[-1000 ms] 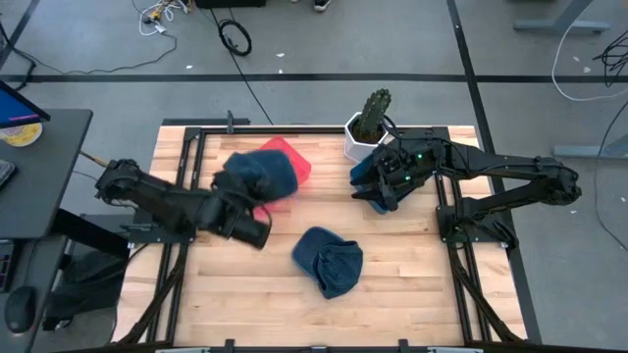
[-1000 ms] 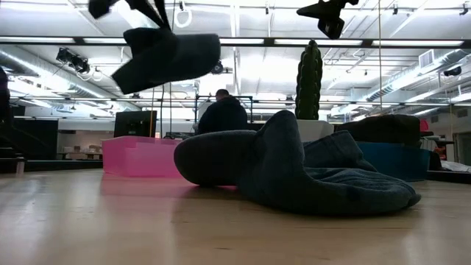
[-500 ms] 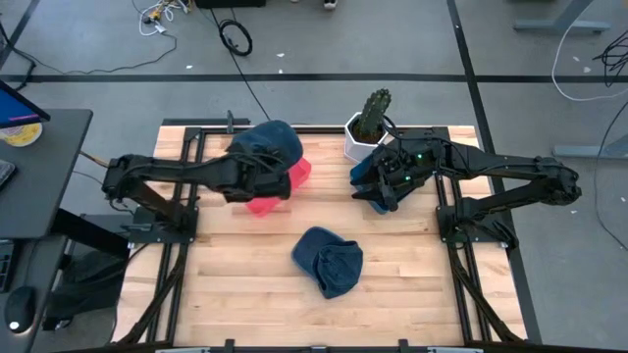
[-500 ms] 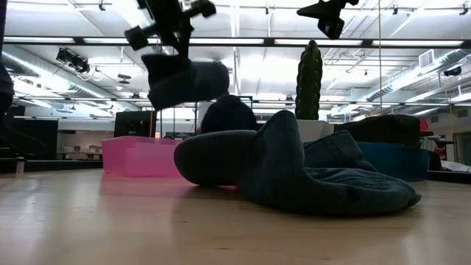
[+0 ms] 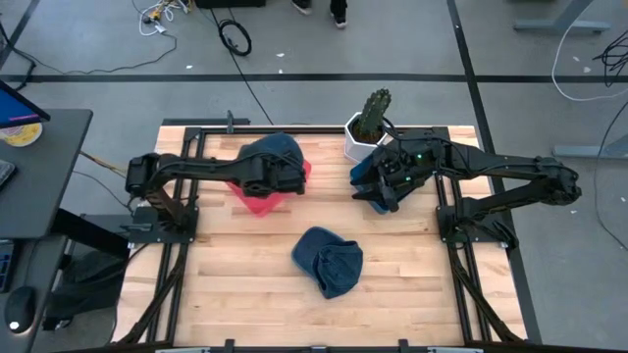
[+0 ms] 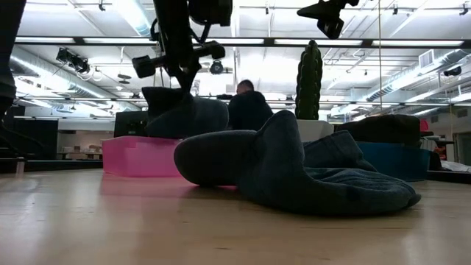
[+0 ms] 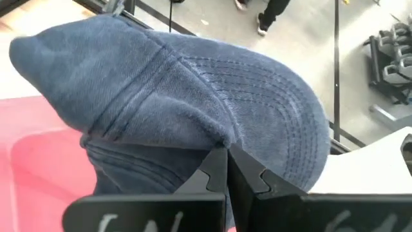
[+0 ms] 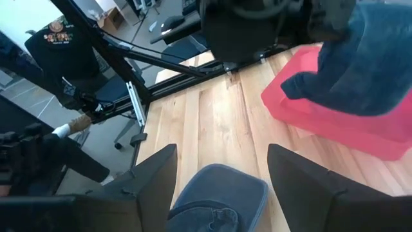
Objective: Pick & Place hat
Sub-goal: Put the left blue cap into the red bin
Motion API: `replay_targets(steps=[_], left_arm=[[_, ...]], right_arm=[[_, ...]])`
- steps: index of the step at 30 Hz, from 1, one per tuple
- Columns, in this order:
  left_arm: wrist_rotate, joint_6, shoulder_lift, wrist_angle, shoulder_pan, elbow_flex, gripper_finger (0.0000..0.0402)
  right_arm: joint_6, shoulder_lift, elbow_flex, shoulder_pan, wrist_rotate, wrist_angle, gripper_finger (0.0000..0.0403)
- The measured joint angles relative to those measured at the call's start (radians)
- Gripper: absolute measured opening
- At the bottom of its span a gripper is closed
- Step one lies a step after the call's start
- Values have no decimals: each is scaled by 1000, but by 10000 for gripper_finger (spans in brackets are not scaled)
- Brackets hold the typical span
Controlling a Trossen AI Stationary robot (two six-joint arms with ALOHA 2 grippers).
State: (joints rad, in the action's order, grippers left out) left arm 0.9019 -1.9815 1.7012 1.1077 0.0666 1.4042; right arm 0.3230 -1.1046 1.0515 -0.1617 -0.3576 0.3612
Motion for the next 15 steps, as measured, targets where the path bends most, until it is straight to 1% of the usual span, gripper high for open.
replay_targets(steps=[4, 11, 15], left_arm=[[-3, -73, 32, 22, 4, 0, 1], [-61, -84, 69, 25, 37, 0, 1], [-78, -78, 76, 2, 53, 0, 1]], right_arm=[[-11, 0, 0, 0, 0, 0, 245], [-32, 0, 0, 0, 0, 7, 245], [-47, 0, 0, 0, 0, 9, 245]])
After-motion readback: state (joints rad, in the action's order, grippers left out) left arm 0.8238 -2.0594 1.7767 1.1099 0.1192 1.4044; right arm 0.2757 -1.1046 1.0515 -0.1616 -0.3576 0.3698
